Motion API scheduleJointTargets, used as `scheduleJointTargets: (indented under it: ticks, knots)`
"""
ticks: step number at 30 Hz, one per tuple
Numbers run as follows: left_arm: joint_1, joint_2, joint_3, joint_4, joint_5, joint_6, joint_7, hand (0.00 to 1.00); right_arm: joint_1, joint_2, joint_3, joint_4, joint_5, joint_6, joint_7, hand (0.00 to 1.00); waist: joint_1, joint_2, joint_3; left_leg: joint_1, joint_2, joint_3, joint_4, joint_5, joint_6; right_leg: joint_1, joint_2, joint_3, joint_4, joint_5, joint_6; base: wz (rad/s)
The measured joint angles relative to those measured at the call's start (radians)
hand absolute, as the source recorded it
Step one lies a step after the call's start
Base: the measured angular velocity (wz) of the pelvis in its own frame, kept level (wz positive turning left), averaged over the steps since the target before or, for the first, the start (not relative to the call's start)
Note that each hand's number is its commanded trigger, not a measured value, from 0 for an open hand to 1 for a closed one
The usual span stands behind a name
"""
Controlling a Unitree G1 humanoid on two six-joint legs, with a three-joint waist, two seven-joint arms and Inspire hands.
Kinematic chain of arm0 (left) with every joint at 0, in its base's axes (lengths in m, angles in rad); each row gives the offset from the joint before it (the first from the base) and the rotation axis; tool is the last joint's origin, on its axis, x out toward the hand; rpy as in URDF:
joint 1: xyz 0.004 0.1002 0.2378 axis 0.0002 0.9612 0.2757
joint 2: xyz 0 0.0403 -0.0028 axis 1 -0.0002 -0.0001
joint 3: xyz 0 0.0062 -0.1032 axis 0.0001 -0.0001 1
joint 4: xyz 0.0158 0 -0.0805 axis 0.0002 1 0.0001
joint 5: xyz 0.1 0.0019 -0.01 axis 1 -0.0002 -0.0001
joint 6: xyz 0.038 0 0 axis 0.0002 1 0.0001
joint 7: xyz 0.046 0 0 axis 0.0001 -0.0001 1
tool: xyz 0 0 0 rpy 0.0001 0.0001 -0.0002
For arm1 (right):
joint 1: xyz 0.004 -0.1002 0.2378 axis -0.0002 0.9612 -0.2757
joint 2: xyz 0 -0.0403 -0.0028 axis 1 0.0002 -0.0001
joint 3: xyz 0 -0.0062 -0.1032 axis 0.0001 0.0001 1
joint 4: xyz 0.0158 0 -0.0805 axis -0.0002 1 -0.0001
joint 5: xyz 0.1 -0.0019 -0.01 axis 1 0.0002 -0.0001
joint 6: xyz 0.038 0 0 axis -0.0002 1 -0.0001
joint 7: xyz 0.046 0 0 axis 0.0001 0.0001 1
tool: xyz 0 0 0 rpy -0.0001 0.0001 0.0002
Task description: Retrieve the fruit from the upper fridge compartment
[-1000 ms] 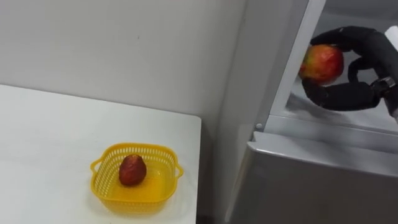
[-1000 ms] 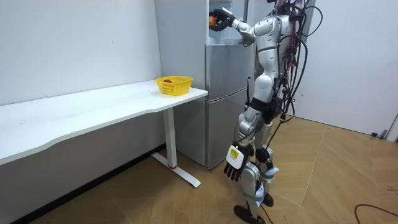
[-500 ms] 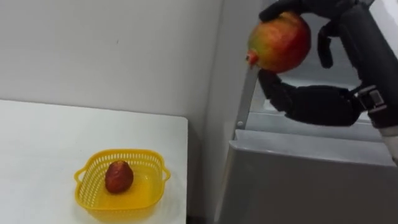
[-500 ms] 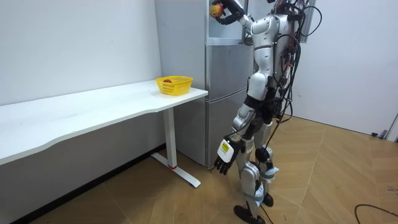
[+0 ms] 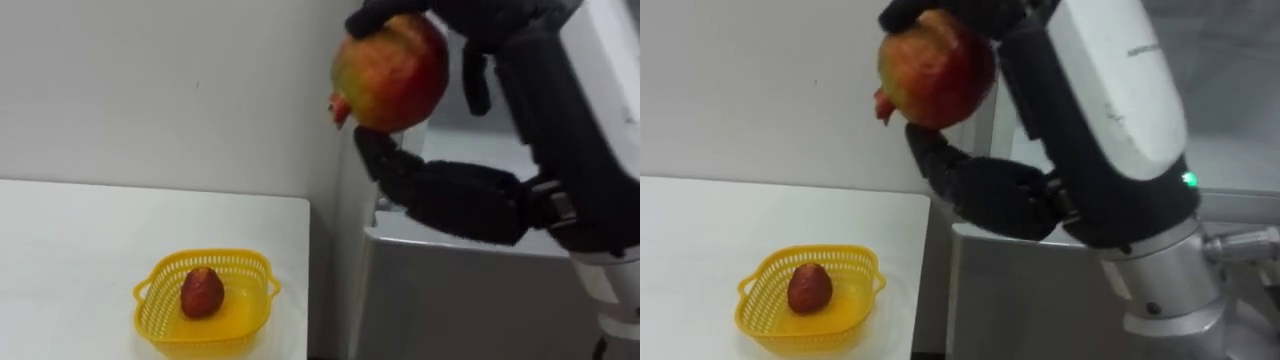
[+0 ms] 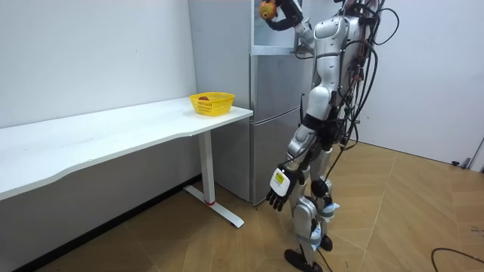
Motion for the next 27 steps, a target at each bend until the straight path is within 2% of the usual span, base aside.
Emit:
scheduleJointTargets:
  ticks: [1, 5, 8, 10, 14, 21, 23, 25, 27]
  knots:
    - [-0.016, 0.002, -0.009, 0.008, 0.0, 0.0, -0.002, 0.0, 0.0, 0.0, 0.023, 0.0, 0.0, 0.0, 0.017, 1.0, 0.01, -0.004, 0.0034, -0.005, 0.0, 0.0, 0.001, 0.0, 0.0, -0.005, 0.001, 0.0, 0.004, 0.0, 0.0, 0.0]
    - [-0.035, 0.022, -0.03, 0.016, 0.001, 0.0, -0.003, 0.0, -0.001, 0.0, 0.06, 0.0, 0.001, 0.003, 0.068, 1.0, 0.039, -0.035, 0.0048, -0.021, -0.001, -0.001, -0.001, 0.0, 0.0, -0.019, 0.0, -0.005, 0.006, 0.0, 0.0, 0.02]
    - [-0.04, 0.025, -0.045, 0.043, -0.001, 0.001, -0.003, 0.0, -0.004, 0.001, 0.072, 0.003, 0.005, 0.006, 0.09, 1.0, 0.048, -0.048, 0.0069, -0.023, -0.003, -0.012, 0.002, 0.0, 0.001, -0.017, -0.002, -0.014, 0.005, 0.0, 0.0, 0.09]
    - [-0.036, 0.025, -0.055, 0.044, -0.001, 0.001, -0.003, 0.0, -0.007, 0.001, 0.079, 0.008, 0.014, 0.012, 0.102, 1.0, 0.054, -0.051, 0.0094, -0.024, -0.004, -0.026, 0.003, 0.0, 0.001, -0.015, -0.004, -0.019, 0.005, 0.0, 0.0, 0.13]
    - [-0.043, 0.026, -0.05, 0.053, 0.001, 0.0, -0.004, 0.0, -0.014, -0.002, 0.09, 0.055, 0.029, 0.021, 0.142, 1.0, 0.096, -0.056, 0.0117, -0.025, -0.003, -0.036, 0.002, 0.0, 0.001, -0.014, -0.003, -0.028, 0.004, 0.0, 0.0, 0.05]
    - [-0.038, 0.028, -0.023, 0.049, 0.001, 0.0, -0.036, 0.0, -0.066, -0.012, 0.113, 0.2, 0.029, 0.029, 0.162, 1.0, 0.115, -0.073, 0.0176, -0.032, -0.005, -0.06, 0.003, 0.001, 0.001, -0.013, -0.005, -0.044, 0.004, -0.001, 0.001, 0.09]
    - [-0.042, 0.03, -0.023, 0.048, 0.003, 0.001, -0.039, 0.0, -0.089, -0.015, 0.137, 0.293, 0.018, 0.043, 0.161, 1.0, 0.134, -0.09, 0.0212, -0.035, -0.005, -0.063, 0.006, 0.001, -0.001, -0.014, -0.004, -0.054, 0.003, -0.001, 0.001, 0.03]
    - [-0.046, 0.034, -0.022, 0.046, 0.004, 0.001, -0.043, 0.0, -0.095, -0.015, 0.157, 0.358, -0.017, 0.055, 0.161, 1.0, 0.138, -0.109, 0.0172, -0.047, -0.006, -0.076, 0.011, 0.002, -0.001, -0.015, -0.005, -0.069, -0.003, -0.001, 0.001, 0.18]
    - [-0.046, 0.034, -0.021, 0.039, 0.003, 0.001, -0.046, 0.0, -0.095, -0.016, 0.163, 0.389, -0.042, 0.067, 0.162, 1.0, 0.152, -0.121, 0.0194, -0.057, -0.009, -0.085, 0.017, 0.002, -0.001, -0.015, -0.006, -0.073, -0.01, -0.001, 0.001, 0.16]
